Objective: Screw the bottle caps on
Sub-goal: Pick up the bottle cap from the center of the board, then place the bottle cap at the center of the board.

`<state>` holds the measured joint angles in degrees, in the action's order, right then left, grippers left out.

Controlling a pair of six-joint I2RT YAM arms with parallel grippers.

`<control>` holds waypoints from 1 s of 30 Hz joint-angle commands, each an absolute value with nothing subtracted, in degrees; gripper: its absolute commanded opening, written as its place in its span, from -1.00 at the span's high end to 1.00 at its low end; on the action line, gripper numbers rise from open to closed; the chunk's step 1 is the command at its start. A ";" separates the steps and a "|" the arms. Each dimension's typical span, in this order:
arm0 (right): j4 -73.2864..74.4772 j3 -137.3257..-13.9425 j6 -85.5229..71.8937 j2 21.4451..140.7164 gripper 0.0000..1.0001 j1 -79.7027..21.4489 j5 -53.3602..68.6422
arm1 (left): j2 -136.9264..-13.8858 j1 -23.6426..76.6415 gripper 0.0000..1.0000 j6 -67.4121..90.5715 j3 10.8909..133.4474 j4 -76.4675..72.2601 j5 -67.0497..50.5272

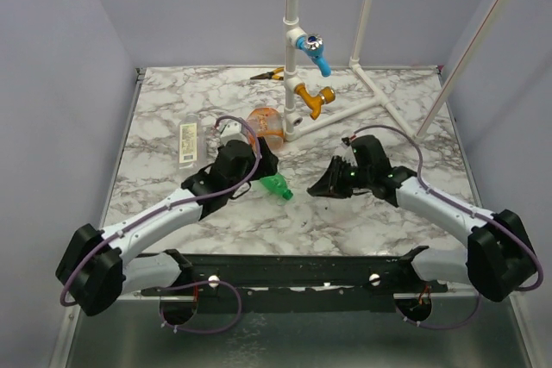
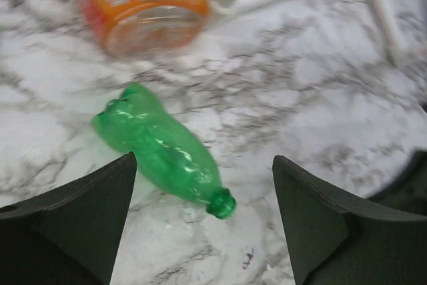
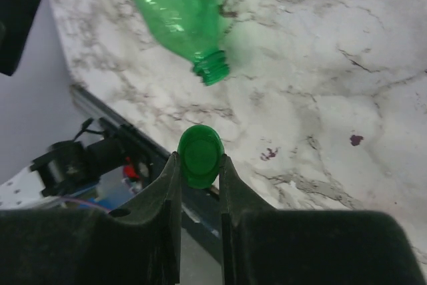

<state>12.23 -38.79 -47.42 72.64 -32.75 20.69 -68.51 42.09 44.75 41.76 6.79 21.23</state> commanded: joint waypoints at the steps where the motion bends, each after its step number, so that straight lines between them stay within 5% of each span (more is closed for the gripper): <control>1: 14.16 -43.19 -46.23 69.46 0.74 -26.42 40.26 | -61.98 41.74 -0.71 25.79 38.45 -10.70 -6.25; 9: 18.74 -47.34 -47.44 65.55 0.74 -21.97 53.06 | -52.18 41.31 -0.78 14.25 22.97 -44.14 -22.38; 15: 16.76 -48.36 -52.04 62.51 0.72 -21.97 58.46 | -58.56 40.39 -0.66 14.19 28.15 -44.48 -39.90; 30: 14.58 -50.27 -55.81 60.69 0.68 -21.95 64.61 | -63.27 45.03 -0.63 12.30 33.07 -46.15 -47.78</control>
<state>15.70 -47.97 -54.04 61.36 -22.11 61.08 -61.78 43.00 14.63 31.24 -44.12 -43.99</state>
